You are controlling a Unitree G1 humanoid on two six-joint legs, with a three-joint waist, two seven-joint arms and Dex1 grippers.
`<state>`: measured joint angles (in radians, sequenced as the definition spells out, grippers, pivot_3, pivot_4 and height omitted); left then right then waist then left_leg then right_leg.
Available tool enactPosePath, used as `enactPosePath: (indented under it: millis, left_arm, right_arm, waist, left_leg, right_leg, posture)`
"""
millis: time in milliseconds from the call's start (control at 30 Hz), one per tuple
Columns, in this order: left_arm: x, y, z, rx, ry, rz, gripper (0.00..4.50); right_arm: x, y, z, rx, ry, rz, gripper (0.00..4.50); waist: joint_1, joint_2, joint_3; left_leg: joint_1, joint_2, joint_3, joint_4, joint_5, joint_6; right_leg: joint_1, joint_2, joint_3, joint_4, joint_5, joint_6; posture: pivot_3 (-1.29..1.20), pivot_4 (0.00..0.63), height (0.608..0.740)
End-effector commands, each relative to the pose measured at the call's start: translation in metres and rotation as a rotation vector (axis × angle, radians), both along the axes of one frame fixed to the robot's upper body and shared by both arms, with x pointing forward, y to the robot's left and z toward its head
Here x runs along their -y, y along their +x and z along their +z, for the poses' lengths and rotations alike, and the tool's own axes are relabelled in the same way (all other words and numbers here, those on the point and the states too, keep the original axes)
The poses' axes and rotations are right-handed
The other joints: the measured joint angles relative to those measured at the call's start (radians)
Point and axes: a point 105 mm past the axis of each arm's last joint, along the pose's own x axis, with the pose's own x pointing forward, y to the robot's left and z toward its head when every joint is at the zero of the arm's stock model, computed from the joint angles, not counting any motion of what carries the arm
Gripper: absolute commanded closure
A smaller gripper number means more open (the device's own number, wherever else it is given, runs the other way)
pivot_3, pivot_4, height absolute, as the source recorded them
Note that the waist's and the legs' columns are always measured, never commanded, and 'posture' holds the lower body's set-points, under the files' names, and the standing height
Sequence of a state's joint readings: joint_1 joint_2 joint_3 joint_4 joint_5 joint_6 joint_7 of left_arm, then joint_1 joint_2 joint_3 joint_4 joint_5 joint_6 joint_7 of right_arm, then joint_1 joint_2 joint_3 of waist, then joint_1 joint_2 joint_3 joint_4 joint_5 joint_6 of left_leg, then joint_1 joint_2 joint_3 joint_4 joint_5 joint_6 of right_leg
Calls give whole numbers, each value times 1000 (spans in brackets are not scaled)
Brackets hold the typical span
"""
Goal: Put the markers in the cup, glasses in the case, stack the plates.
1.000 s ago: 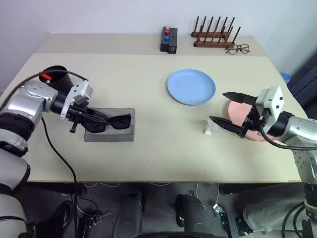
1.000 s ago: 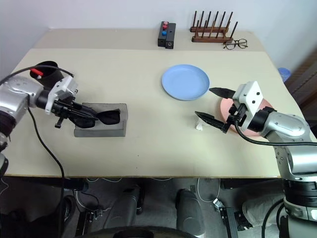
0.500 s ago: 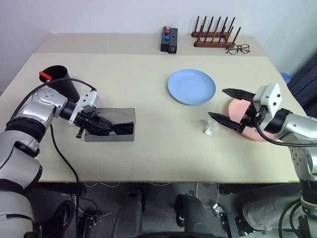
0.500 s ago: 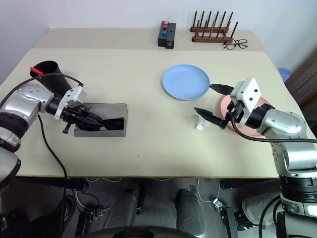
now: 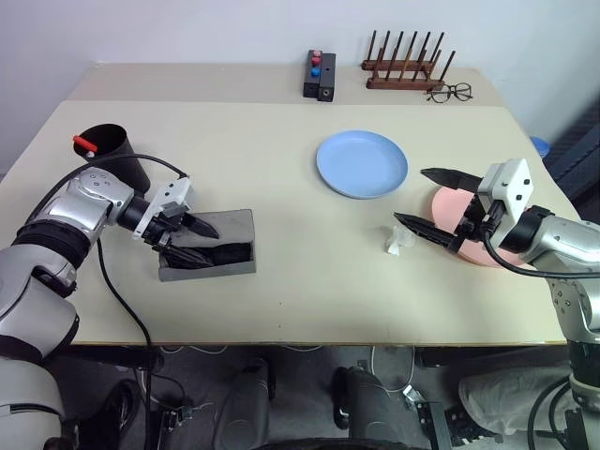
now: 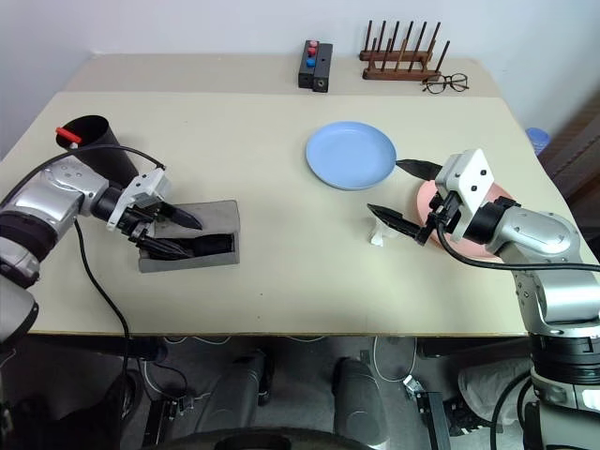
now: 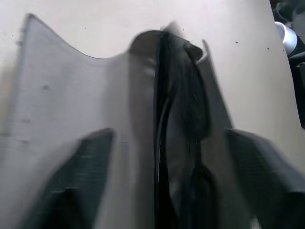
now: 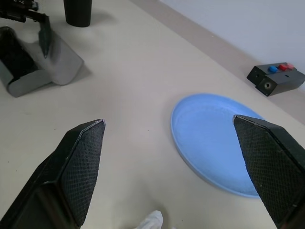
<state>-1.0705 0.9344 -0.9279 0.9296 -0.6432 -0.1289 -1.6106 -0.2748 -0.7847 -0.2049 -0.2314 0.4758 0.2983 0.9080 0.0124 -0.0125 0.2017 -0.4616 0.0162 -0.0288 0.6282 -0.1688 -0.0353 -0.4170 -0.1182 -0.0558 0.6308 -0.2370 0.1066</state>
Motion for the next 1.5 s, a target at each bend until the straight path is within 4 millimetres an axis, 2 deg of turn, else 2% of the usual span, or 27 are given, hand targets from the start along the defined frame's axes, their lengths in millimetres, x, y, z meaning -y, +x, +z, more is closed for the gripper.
enactPosePath:
  millis: [33, 333, 500, 700, 800, 900, 1033, 1233, 1367, 1500]
  left_arm:
    - [2, 4, 11, 45, -5, -13, 76]
    - [6, 13, 18, 148, -30, -41, 76]
    - [11, 25, 45, 184, -119, 29, 76]
    - [1, 39, 84, 291, -179, 129, 76]
    - [-7, 40, 92, 335, -174, 156, 818]
    - [-20, 43, 88, 377, -109, 210, 2344]
    - [-35, 48, 76, 404, -32, 292, 4450]
    - [-44, 57, 57, 425, 42, 391, 4486]
    - [-47, 57, 40, 432, 113, 381, 4486]
    - [-44, 58, 32, 426, 105, 388, 4486]
  right_arm:
    - [-1, -4, 12, 49, -11, 5, 94]
    - [-1, -3, 13, 49, -10, 6, 94]
    - [-1, -3, 12, 49, -12, 4, 94]
    - [-4, -3, 14, 52, 2, 19, 94]
    - [-12, -10, 18, 34, 49, 84, 94]
    - [-23, -21, 22, 13, 86, 170, 94]
    - [-28, -25, 16, -20, 74, 208, 94]
    - [-33, -27, 6, -51, 19, 244, 94]
    - [-35, -29, 4, -55, 15, 263, 94]
    - [-35, -32, 4, -68, 20, 280, 94]
  waist:
    - [0, 0, 0]
    - [0, 0, 0]
    - [1, 0, 0]
    - [0, 0, 0]
    - [-2, 0, 0]
    - [-2, 0, 0]
    - [1, 0, 0]
    - [1, 0, 0]
    - [0, 0, 0]
    - [0, 0, 0]
  left_leg:
    - [0, 0, 0, 0, 0, 0]
    - [0, 0, 0, 0, 0, 0]
    - [0, 0, 0, 1, 0, 0]
    - [0, 0, 0, 0, 0, 0]
    - [0, 0, 0, 0, 0, 0]
    - [0, 0, 0, 0, 0, 0]
    - [0, 0, 0, 0, 0, 0]
    - [0, 0, 0, 1, 0, 0]
    - [0, 0, 0, 0, 0, 0]
    - [0, 0, 0, 0, 0, 0]
  right_leg:
    - [0, 0, 0, 0, 0, 0]
    - [0, 0, 0, 0, 0, 0]
    - [0, 0, 0, 0, 0, 0]
    - [0, 0, 0, 0, 0, 1]
    - [0, 0, 0, 0, 1, 2]
    - [0, 0, 0, 0, 2, 3]
    - [0, 0, 0, 0, 2, 4]
    - [0, 0, 0, 0, 2, 4]
    - [0, 0, 0, 0, 2, 4]
    - [0, 1, 0, 1, 2, 4]
  posture:
    - [0, 150, 740]
    - [0, 150, 740]
    - [0, 150, 740]
    - [0, 150, 740]
    - [0, 150, 740]
    - [0, 150, 740]
    - [0, 150, 740]
    - [0, 150, 740]
    - [0, 150, 740]
    - [0, 150, 740]
